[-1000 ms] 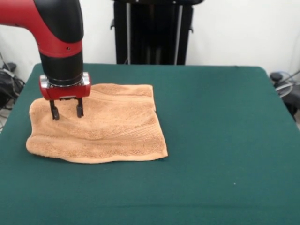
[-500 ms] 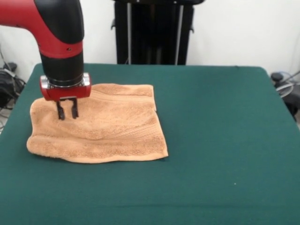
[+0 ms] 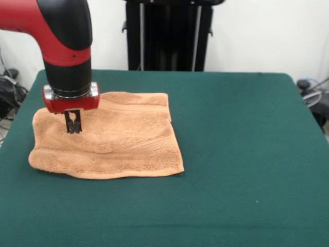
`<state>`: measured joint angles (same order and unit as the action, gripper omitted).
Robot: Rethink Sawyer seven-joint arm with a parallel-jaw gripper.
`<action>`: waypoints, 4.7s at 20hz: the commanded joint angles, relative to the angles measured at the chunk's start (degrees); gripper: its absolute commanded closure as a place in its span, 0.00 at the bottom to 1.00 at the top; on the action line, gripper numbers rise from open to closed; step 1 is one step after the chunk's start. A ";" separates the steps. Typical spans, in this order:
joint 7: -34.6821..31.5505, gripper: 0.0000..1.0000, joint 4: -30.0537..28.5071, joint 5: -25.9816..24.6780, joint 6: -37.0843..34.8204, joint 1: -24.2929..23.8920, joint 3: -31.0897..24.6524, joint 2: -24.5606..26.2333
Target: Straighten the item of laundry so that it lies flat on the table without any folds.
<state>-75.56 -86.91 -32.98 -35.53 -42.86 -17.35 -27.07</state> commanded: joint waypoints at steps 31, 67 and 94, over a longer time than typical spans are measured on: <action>-8.83 0.00 -4.00 0.28 6.64 2.45 2.23 -1.07; -1.66 0.00 4.55 4.63 -0.57 3.66 1.16 0.42; -0.78 0.00 9.22 2.76 1.24 4.82 1.79 6.58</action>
<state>-75.56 -79.65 -29.21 -31.31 -39.89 -14.58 -22.25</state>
